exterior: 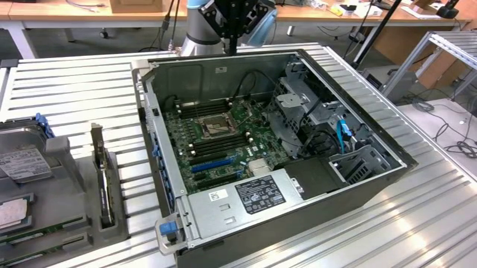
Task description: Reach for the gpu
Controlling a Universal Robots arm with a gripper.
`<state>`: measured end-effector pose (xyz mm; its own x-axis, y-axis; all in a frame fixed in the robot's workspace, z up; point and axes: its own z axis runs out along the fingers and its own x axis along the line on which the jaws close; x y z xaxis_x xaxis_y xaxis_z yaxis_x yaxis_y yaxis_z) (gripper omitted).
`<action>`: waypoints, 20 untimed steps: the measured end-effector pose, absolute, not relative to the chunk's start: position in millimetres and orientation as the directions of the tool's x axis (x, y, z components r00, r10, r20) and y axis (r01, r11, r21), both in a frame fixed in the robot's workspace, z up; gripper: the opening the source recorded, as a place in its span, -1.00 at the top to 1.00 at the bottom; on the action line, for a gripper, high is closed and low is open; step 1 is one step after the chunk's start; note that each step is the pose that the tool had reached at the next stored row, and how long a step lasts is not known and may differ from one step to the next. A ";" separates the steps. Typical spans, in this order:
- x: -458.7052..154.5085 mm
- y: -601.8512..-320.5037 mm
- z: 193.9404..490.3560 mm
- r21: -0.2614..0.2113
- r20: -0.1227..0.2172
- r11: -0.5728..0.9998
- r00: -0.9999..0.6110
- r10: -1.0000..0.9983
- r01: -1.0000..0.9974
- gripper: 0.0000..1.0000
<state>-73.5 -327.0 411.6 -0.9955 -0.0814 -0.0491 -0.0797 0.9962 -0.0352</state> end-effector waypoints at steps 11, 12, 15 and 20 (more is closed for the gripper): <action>-93.4 -326.1 411.7 -0.031 0.007 0.997 -0.998 -0.067 -0.067 0.79; -95.4 -326.1 411.8 -0.031 0.009 0.997 -0.998 -0.067 -0.068 0.79; -102.7 -326.3 412.0 -0.030 0.014 0.997 -0.998 -0.067 -0.068 0.79; -121.7 -327.2 412.7 -0.027 0.024 0.997 -0.997 -0.067 -0.068 0.79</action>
